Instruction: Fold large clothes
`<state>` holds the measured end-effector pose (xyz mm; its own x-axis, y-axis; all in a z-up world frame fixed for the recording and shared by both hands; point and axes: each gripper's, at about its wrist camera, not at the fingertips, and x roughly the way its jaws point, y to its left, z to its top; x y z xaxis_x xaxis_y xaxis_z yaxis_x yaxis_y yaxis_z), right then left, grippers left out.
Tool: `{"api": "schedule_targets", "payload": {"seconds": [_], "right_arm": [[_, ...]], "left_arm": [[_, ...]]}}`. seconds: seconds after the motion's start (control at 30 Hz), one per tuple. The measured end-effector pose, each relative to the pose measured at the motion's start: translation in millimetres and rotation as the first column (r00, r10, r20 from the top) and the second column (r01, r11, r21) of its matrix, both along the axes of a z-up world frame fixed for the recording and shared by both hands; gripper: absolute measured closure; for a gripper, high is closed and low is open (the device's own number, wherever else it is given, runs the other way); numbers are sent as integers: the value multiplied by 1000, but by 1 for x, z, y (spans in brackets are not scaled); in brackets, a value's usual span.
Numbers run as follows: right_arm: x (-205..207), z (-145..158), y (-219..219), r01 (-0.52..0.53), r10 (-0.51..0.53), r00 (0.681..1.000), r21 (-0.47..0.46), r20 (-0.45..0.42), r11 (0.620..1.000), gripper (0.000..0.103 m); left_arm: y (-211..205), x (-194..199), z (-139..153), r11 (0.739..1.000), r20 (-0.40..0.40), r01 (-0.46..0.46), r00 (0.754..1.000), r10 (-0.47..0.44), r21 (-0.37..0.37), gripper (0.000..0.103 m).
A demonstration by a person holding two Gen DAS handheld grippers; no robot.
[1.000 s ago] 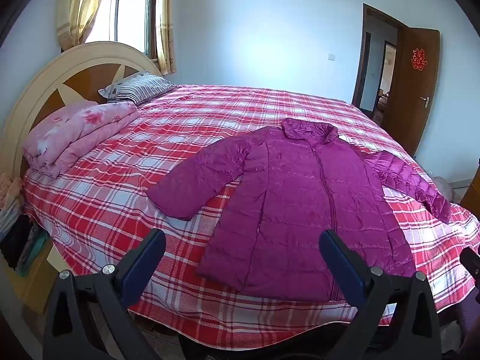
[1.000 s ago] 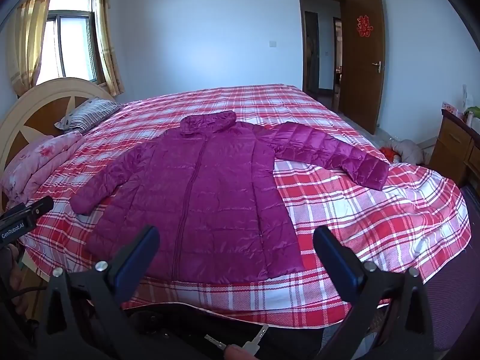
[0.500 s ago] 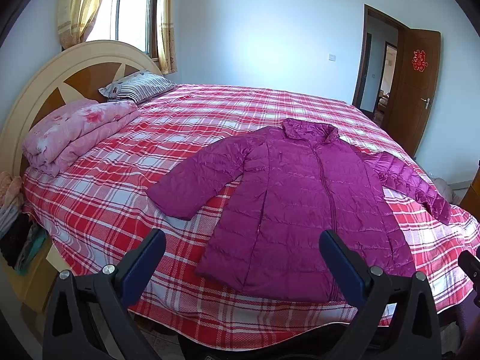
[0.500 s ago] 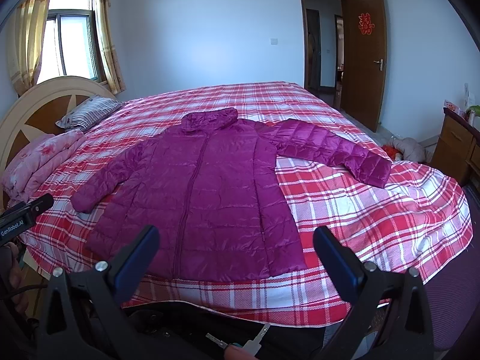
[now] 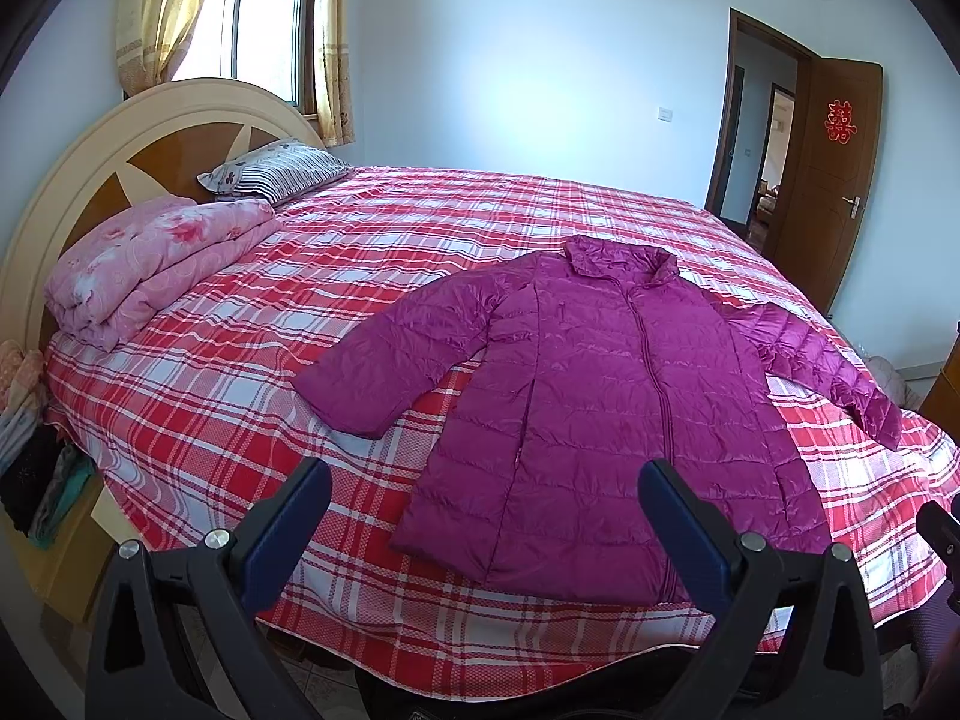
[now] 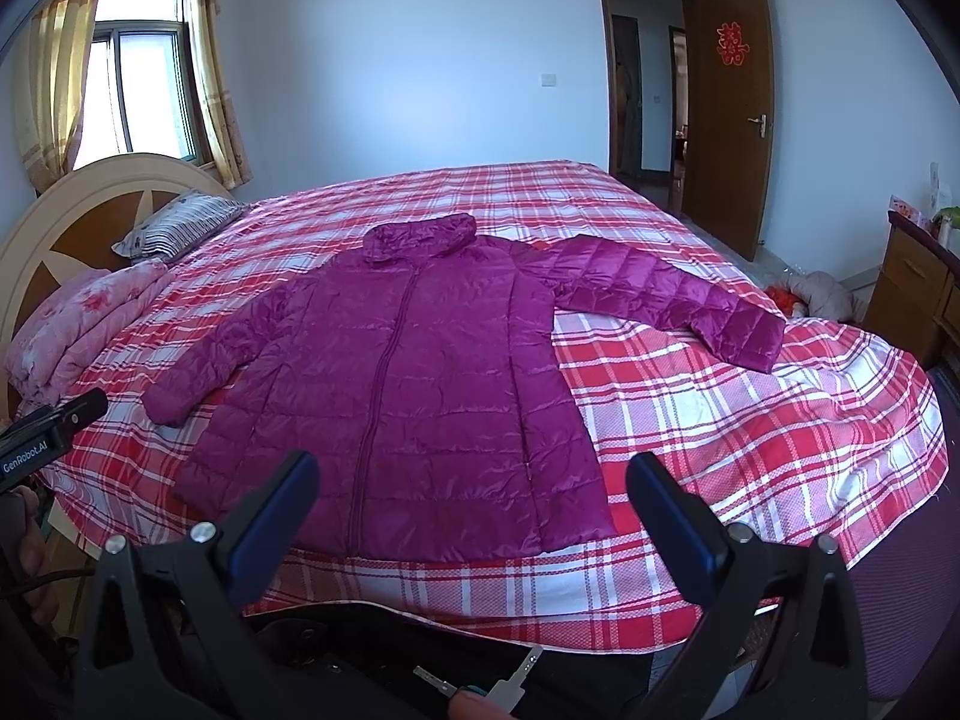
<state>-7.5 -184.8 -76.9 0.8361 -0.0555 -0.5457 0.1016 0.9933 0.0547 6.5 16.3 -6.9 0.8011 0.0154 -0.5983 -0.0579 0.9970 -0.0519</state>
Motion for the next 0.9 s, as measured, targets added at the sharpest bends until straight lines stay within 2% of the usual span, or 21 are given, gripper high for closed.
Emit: {"api": "schedule_targets", "payload": {"seconds": [0.37, 0.6, 0.8, 0.9], "right_arm": [[0, 0, 0, -8, 8, 1000, 10, 1, 1000, 0], [3, -2, -3, -11, 12, 999, 29, -49, 1000, 0], [10, -11, -12, -22, 24, 999, 71, -32, 997, 0], [21, -21, -21, -20, 23, 999, 117, -22, 993, 0]], "left_arm": [[0, 0, -1, 1000, -3, -2, 1000, 2, -1, 1], [1, 3, -4, 1000, -8, 1, 1000, -1, 0, 1], [-4, 18, -12, 999, -2, 3, 1000, -3, 46, 1], [-8, 33, -23, 997, -26, 15, 1000, -13, 78, 1]]}}
